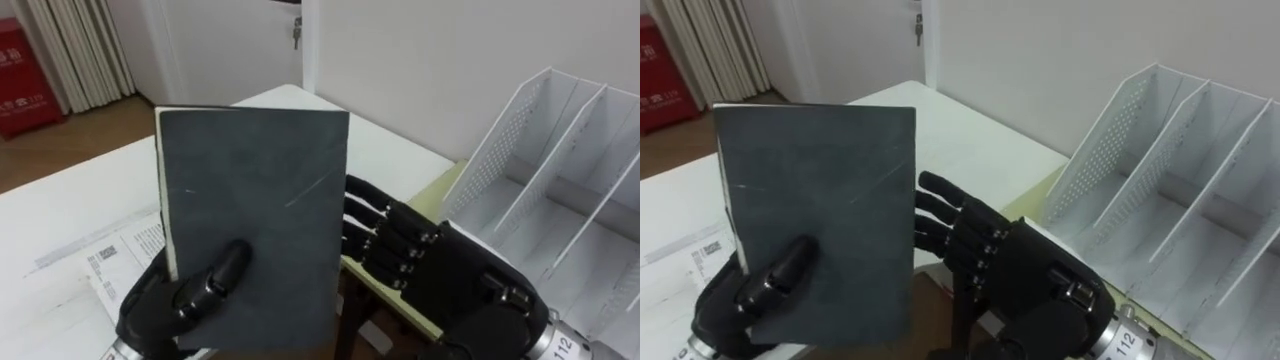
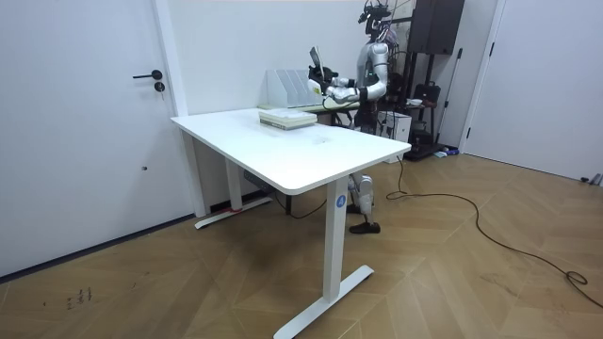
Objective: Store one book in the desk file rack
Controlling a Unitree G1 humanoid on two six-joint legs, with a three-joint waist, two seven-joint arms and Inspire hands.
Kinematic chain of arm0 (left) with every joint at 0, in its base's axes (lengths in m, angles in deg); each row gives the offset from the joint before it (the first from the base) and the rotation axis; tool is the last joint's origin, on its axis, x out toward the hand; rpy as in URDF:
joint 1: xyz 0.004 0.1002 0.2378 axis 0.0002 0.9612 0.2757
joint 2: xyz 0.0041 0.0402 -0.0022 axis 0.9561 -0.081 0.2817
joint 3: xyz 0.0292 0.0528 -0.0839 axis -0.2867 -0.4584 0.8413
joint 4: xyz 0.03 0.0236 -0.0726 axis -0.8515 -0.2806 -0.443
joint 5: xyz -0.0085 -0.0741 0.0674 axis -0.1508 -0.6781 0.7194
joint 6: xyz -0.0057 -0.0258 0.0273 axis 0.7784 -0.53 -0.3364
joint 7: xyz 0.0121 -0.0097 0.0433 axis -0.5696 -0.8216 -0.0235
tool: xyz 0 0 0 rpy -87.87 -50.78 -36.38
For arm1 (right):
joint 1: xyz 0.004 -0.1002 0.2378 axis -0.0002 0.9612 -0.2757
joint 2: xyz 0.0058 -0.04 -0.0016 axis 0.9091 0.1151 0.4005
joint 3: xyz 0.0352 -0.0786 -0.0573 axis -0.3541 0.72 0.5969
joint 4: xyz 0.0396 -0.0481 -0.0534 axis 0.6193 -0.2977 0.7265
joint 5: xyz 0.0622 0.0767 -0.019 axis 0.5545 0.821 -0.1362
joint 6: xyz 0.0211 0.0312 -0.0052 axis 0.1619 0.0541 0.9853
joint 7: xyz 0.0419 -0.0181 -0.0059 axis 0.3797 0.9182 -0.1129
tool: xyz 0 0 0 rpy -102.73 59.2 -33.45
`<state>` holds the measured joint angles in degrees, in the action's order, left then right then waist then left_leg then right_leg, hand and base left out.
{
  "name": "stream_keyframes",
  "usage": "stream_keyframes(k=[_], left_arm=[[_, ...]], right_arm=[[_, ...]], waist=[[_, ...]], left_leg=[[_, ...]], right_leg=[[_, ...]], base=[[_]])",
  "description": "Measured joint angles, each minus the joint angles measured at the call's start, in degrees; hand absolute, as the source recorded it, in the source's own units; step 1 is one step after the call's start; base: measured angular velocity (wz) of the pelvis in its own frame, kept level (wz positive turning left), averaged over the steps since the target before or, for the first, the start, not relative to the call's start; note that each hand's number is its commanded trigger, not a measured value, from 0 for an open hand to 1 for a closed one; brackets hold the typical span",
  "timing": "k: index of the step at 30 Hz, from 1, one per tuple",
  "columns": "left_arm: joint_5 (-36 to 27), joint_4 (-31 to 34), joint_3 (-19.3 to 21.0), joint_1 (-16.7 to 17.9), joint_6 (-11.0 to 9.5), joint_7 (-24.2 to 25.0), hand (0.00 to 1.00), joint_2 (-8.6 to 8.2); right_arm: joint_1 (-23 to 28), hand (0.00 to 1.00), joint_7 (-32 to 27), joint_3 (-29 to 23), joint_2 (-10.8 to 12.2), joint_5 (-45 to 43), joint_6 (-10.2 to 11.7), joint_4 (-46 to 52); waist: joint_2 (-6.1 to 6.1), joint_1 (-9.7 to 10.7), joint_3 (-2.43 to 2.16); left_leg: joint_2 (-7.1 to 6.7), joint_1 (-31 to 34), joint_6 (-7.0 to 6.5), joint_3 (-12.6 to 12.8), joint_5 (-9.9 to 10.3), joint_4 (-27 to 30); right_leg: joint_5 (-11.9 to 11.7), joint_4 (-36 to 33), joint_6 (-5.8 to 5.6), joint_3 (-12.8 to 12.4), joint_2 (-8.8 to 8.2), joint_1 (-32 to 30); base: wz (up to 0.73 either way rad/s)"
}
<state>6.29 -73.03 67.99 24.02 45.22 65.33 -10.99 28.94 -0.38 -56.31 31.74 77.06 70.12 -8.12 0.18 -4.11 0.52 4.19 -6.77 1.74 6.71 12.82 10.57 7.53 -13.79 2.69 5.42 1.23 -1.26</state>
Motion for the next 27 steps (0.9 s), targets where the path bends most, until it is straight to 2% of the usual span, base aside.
stream_keyframes(k=[6, 13, 14, 15, 16, 17, 18, 23, 25, 27], left_arm=[[0.0, -0.1, -2.9, 0.0, -0.1, 1.0, 1.0, 1.15], [-0.1, -0.1, -7.2, 0.0, -0.5, 2.6, 1.0, 4.91], [-0.1, -0.1, -7.6, 0.0, -0.5, 2.6, 1.0, 5.37], [-0.1, -0.1, -7.8, 0.0, -0.5, 2.6, 1.0, 5.61], [-0.1, -0.1, -8.6, 0.0, -0.6, 2.6, 1.0, 6.21], [-0.1, -0.1, -9.2, 0.0, -0.6, 2.7, 1.0, 6.52], [-0.1, -0.1, -9.2, 0.0, -0.6, 2.8, 1.0, 6.51], [0.0, -0.1, -10.6, -0.1, -0.6, 5.8, 1.0, 8.69], [0.0, 0.0, -11.4, -0.1, -0.6, 6.8, 1.0, 8.94], [0.0, 0.0, -11.5, -0.1, -0.6, 7.0, 1.0, 9.0]], right_arm=[[-0.1, 0.0, -0.1, 2.3, -0.5, 0.2, 0.3, 2.0], [-0.5, 0.0, -0.3, 5.7, -2.2, 0.5, 0.8, 2.5], [-0.6, 0.05, -0.4, 5.7, -2.3, 0.6, 0.8, 2.5], [-0.7, 0.2, -0.5, 5.7, -2.3, 0.8, 0.8, 2.5], [-0.9, 0.58, -0.7, 6.0, -2.4, 1.5, 0.8, 2.5], [-1.1, 0.85, -0.7, 6.4, -2.4, 2.6, 0.8, 2.5], [-1.1, 0.98, -0.8, 6.5, -2.4, 2.7, 0.8, 2.5], [-1.1, 1.0, -4.7, 6.3, -2.8, 2.7, 1.4, 1.9], [-1.1, 1.0, -5.7, 6.3, -2.9, 2.7, 1.4, 1.8], [-1.3, 1.0, -6.1, 6.6, -3.1, 2.8, 2.4, 1.8]], waist=[[-0.02, -0.1, 0.01], [-0.07, -0.2, 0.05], [-0.13, -0.1, 0.1], [-0.15, 0.0, 0.12], [-0.17, 0.2, 0.14], [-0.18, 0.4, 0.17], [-0.2, 0.5, 0.18], [-0.45, 0.8, 0.34], [-0.6, 0.8, 0.44], [-0.74, 0.8, 0.53]], left_leg=[[-0.02, 0.2, 0.0, 0.2, 0.0, 0.3], [-0.02, 0.3, 0.01, 0.9, 0.0, 0.3], [-0.02, 0.3, 0.01, 1.0, 0.0, 0.3], [-0.02, 0.4, 0.01, 1.0, 0.0, 0.2], [-0.02, 0.4, 0.01, 1.0, 0.0, 0.2], [0.0, 0.5, 0.01, 1.0, 0.0, 0.2], [0.01, 0.5, 0.01, 1.0, 0.0, 0.2], [-0.01, 0.4, 0.01, 1.2, 0.0, 0.2], [-0.03, 0.4, 0.01, 1.3, 0.0, 0.2], [-0.04, 0.4, 0.01, 1.3, 0.0, 0.2]], right_leg=[[0.0, 0.2, 0.02, -0.1, -0.02, -0.1], [0.0, 0.2, -0.01, -0.3, -0.07, -0.3], [0.0, 0.2, -0.02, -0.2, -0.08, -0.3], [0.0, 0.2, -0.03, -0.2, -0.08, -0.3], [0.0, 0.2, -0.03, -0.1, -0.08, -0.4], [0.1, 0.2, -0.03, -0.1, -0.08, -0.4], [0.1, 0.2, -0.03, -0.1, -0.08, -0.4], [0.1, 0.1, -0.03, -0.3, -0.06, -0.4], [0.1, 0.1, -0.03, -0.3, -0.06, -0.5], [0.1, 0.0, -0.03, -0.4, -0.05, -0.7]], base=[[-0.01], [-0.02], [0.0], [0.0], [0.04], [0.04], [0.0], [-0.01], [0.0], [0.0]])
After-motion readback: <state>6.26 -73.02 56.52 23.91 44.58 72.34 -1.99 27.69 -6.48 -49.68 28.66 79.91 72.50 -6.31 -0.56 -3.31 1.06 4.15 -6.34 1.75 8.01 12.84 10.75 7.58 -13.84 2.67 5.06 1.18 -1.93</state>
